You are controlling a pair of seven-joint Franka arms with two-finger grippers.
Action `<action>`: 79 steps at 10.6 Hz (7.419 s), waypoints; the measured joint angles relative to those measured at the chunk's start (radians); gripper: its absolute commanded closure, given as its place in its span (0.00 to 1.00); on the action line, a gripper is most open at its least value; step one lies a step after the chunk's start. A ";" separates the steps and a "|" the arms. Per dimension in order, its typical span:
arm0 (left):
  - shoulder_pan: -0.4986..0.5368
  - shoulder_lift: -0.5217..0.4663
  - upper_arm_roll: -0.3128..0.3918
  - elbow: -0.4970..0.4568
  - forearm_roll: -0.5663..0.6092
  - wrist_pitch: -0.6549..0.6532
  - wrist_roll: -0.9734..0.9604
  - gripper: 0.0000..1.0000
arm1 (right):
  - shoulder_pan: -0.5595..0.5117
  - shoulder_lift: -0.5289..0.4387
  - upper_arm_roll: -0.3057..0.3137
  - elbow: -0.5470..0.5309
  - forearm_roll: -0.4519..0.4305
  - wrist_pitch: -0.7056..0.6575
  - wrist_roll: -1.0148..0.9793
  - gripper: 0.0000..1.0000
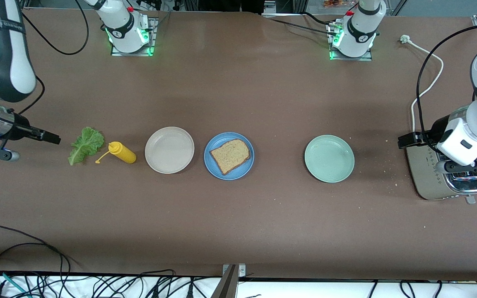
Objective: Make sandwich in blue plate with both arms
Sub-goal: 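Grasp the green lettuce leaf with the right gripper, then lift the lettuce leaf with the right gripper toward the blue plate, then lay the lettuce on the bread and open the right gripper, then move the right gripper to the mustard while the left gripper enters the toaster, then grasp the mustard bottle with the right gripper while the left gripper grasps bread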
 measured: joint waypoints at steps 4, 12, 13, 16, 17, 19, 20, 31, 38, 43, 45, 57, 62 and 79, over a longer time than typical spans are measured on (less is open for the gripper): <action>0.022 0.000 -0.003 0.000 0.000 -0.003 0.005 0.00 | 0.000 0.055 -0.016 -0.279 0.000 0.453 0.082 0.04; 0.024 0.000 -0.005 0.001 0.000 -0.004 0.006 0.00 | -0.004 0.255 -0.015 -0.306 0.000 0.726 0.107 0.93; 0.024 0.000 -0.005 0.001 0.000 -0.004 0.008 0.00 | -0.003 0.251 -0.014 -0.303 0.000 0.720 0.107 0.97; 0.024 0.000 -0.007 0.001 0.000 -0.004 0.046 0.00 | -0.008 0.241 -0.019 -0.287 0.000 0.655 0.107 1.00; 0.024 0.000 -0.009 0.001 0.000 -0.004 0.053 0.00 | -0.008 0.237 -0.019 -0.267 0.000 0.609 0.106 1.00; 0.024 0.000 -0.012 0.001 0.000 -0.004 0.058 0.00 | -0.008 0.231 -0.019 -0.202 0.000 0.490 0.081 1.00; 0.024 0.000 -0.012 0.001 0.000 -0.004 0.059 0.00 | -0.008 0.229 -0.020 -0.157 0.000 0.422 0.061 1.00; 0.028 0.000 -0.012 0.001 0.000 -0.004 0.064 0.00 | -0.008 0.166 0.084 0.427 0.104 -0.598 0.113 1.00; 0.029 0.000 -0.013 0.002 0.000 -0.005 0.065 0.00 | 0.058 0.201 0.483 0.429 0.112 -0.352 0.789 1.00; 0.032 0.000 -0.012 0.003 0.000 -0.006 0.066 0.00 | 0.277 0.456 0.485 0.417 0.110 0.177 1.109 1.00; 0.033 0.000 -0.012 0.003 0.000 -0.006 0.066 0.00 | 0.328 0.534 0.482 0.418 0.108 0.266 1.128 0.64; 0.064 0.000 -0.008 0.042 0.000 -0.006 0.067 0.00 | 0.356 0.504 0.450 0.462 -0.134 0.226 1.114 0.00; 0.199 0.003 0.003 0.057 0.001 -0.006 0.206 0.00 | 0.351 0.352 0.335 0.468 -0.247 -0.141 0.762 0.00; 0.381 0.265 0.004 0.052 0.171 0.047 0.324 1.00 | 0.072 0.190 -0.161 0.184 0.423 -0.362 -1.032 0.00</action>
